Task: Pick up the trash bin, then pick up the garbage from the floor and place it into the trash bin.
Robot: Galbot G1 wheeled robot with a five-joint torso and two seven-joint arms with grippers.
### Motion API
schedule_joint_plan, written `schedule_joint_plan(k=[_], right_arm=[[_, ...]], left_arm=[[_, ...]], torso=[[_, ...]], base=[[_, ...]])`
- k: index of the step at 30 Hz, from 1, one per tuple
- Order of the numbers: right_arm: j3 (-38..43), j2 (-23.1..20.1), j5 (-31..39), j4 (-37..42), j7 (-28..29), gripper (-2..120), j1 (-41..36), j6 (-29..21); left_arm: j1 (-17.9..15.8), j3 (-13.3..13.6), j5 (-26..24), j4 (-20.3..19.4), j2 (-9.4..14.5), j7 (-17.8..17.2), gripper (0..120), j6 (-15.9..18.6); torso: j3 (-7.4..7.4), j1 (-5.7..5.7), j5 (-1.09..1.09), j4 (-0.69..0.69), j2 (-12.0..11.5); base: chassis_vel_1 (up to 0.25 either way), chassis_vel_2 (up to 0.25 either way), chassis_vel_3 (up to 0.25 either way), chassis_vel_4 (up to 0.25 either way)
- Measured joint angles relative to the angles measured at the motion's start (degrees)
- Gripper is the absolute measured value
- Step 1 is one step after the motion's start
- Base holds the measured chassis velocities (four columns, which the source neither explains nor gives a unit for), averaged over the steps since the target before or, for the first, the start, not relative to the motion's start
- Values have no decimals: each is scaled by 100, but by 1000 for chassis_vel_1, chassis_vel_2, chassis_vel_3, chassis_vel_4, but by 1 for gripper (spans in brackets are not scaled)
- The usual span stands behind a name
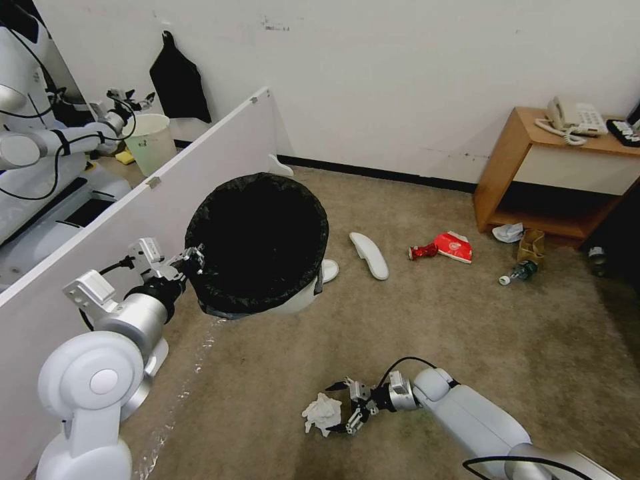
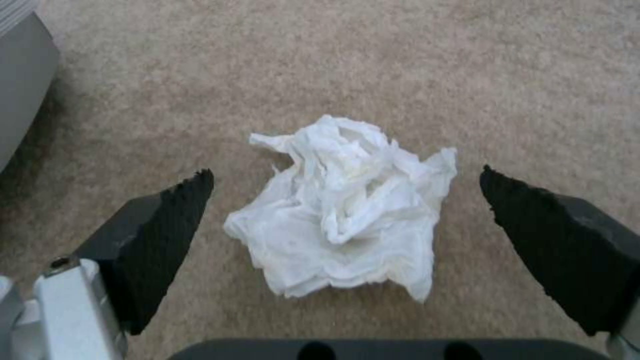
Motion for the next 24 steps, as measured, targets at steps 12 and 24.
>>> schedule_joint_plan(k=[12, 24], right_arm=[[68, 70, -23, -108, 26, 100, -5, 10], [106, 174, -40, -272, 43, 100, 39, -4]], left_arm=[[15, 14, 0, -12, -7, 10, 4, -5], [41, 36, 2, -59, 0, 18, 4, -9]], torso=[[0, 0, 0, 0, 0], [0, 0, 0, 0, 0]], base=[[0, 0, 0, 0], [0, 0, 0, 0]])
